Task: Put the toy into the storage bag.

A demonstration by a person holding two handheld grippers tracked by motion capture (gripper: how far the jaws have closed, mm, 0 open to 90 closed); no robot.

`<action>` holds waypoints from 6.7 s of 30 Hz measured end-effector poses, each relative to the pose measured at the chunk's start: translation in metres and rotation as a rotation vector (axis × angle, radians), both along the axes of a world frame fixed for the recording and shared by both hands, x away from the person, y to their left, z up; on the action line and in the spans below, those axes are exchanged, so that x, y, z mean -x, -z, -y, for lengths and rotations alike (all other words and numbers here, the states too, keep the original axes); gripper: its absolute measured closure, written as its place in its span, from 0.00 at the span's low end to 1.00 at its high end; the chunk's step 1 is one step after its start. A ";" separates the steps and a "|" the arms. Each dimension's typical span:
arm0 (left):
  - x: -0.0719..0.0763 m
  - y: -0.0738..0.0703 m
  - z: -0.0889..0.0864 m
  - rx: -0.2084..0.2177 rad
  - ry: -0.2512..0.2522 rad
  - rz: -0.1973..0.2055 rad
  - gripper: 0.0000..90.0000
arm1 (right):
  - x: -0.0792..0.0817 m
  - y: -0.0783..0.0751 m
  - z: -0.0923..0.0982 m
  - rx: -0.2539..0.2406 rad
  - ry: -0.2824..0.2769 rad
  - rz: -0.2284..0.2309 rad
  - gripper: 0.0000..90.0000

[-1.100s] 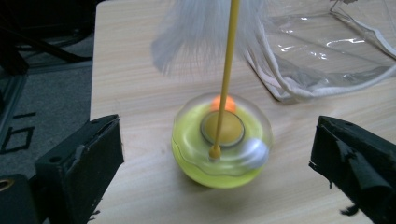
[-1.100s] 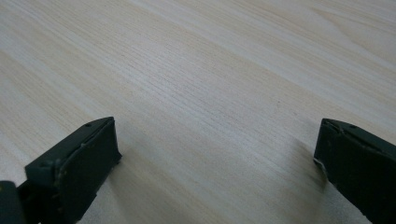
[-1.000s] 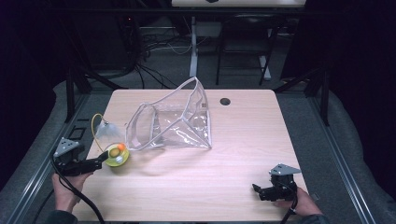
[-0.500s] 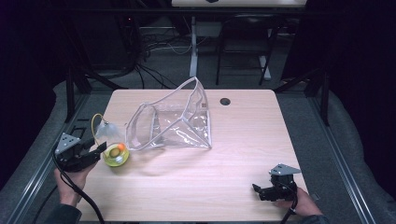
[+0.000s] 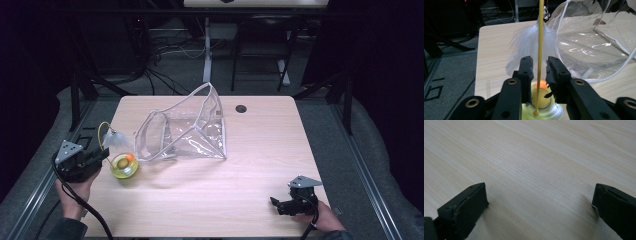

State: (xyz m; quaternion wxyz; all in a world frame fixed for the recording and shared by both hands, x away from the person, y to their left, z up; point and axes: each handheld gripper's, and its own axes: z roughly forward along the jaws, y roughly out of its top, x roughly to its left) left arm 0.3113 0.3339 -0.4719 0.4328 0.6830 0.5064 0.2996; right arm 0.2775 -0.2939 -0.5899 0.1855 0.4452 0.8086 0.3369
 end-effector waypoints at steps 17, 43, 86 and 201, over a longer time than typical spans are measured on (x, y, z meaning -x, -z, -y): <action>-0.003 -0.007 -0.001 -0.004 0.017 -0.020 0.98 | 0.000 0.000 0.000 0.002 0.001 0.001 0.00; 0.003 -0.029 -0.007 -0.014 0.012 -0.002 0.98 | 0.000 0.000 0.000 0.001 0.000 0.001 0.00; -0.006 -0.075 -0.011 -0.065 0.009 0.056 0.98 | 0.001 0.000 -0.001 -0.003 0.011 -0.002 0.00; -0.099 -0.089 0.119 0.007 0.336 0.074 0.98 | 0.001 0.000 -0.002 -0.002 0.009 0.000 0.00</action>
